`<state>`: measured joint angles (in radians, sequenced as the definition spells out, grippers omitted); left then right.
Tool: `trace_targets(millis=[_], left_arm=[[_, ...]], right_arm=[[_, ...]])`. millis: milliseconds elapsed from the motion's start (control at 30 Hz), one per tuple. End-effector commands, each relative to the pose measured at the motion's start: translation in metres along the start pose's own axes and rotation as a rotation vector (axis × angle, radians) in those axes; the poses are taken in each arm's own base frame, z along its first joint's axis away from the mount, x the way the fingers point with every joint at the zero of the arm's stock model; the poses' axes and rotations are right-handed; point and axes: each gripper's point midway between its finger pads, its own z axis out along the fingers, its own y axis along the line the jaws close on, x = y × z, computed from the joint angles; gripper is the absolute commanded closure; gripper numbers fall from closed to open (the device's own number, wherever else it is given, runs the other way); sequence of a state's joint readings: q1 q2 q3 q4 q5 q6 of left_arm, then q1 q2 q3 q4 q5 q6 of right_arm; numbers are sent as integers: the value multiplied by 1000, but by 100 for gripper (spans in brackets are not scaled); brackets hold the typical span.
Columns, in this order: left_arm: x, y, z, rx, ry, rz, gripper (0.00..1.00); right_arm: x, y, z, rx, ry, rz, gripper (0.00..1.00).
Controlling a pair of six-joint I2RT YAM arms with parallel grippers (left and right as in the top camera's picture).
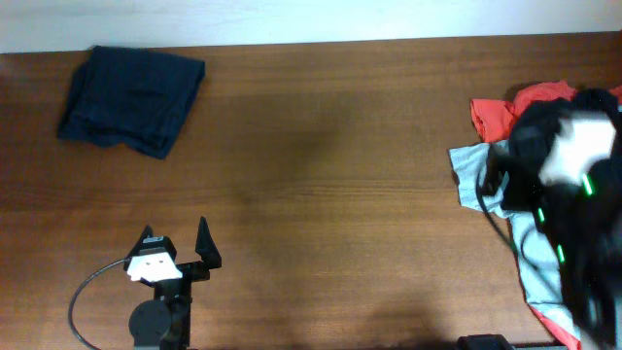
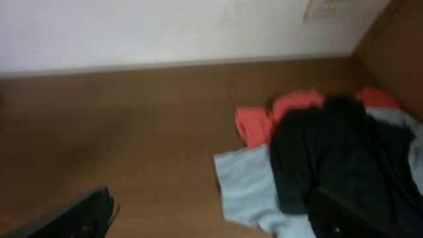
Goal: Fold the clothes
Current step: 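Reach the right gripper into the clothes pile onto the black shirt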
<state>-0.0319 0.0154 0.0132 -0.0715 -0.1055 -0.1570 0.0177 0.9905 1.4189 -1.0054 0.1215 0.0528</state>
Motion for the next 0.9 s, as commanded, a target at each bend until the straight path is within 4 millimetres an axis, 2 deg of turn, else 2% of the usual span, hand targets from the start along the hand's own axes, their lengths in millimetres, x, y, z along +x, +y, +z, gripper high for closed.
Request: trace_targets(millis=[0, 100, 200, 300, 433, 533, 667, 767, 867], left_arm=[[0, 2, 0, -8, -4, 16, 1], [0, 2, 0, -8, -4, 16, 1], [0, 2, 0, -8, -4, 16, 1], [0, 2, 0, -8, -4, 16, 1], [0, 2, 0, -8, -4, 16, 1], [0, 2, 0, -8, -4, 16, 1], [0, 2, 0, -8, -4, 16, 1], [0, 2, 0, -8, -4, 16, 1], [0, 2, 0, -8, -4, 16, 1]], right_arm=[[-1, -15, 43, 91, 143, -52, 1], [10, -25, 86, 123, 264, -43, 2], [31, -33, 126, 144, 383, -37, 1], [45, -38, 153, 175, 448, -51, 1], [63, -72, 180, 321, 516, -39, 1], [86, -101, 196, 386, 591, 44, 1], [124, -111, 222, 267, 698, 187, 28], [152, -115, 240, 175, 770, 256, 35], [174, -125, 255, 171, 815, 294, 37]])
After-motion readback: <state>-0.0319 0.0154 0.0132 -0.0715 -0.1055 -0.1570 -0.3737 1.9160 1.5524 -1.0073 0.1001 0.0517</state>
